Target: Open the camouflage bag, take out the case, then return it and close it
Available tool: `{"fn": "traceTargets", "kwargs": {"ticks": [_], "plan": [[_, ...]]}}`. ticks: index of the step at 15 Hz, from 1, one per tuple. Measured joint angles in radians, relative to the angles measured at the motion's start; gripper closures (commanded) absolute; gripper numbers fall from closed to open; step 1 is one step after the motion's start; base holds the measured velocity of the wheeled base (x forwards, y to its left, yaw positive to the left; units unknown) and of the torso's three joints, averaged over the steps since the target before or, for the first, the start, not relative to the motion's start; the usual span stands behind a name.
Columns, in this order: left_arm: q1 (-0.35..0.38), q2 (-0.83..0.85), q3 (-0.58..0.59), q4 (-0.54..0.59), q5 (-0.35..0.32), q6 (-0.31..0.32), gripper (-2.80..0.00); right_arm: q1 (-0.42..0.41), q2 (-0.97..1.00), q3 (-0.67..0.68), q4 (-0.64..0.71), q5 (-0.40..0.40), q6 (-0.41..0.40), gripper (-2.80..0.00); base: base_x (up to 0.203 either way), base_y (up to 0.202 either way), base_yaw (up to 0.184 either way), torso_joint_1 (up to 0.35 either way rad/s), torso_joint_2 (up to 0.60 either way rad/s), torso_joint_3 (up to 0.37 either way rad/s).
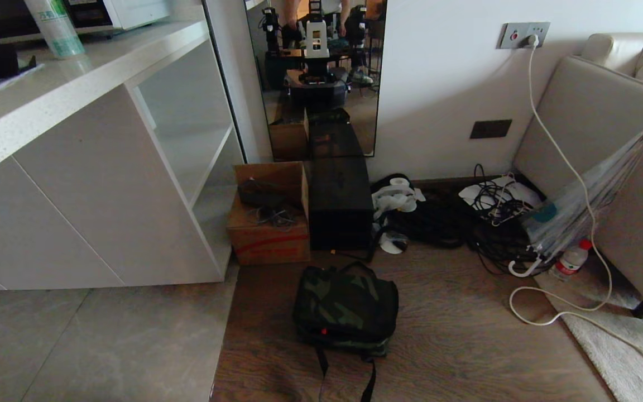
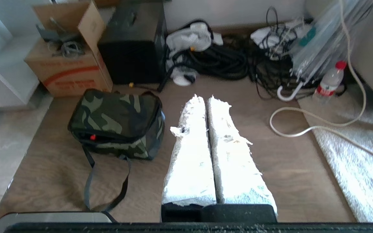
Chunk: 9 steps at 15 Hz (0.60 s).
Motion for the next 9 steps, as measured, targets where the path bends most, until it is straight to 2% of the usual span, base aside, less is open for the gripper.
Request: {"fn": "traceTargets", "kwargs": {"ticks": [9], "plan": [[0.0, 0.0, 0.0, 0.0, 0.0, 0.001, 0.0, 0.0, 0.0, 0.0, 0.0, 0.0, 0.0, 0.0, 0.0, 0.0, 0.0, 0.002, 0.0, 0.2]]}}
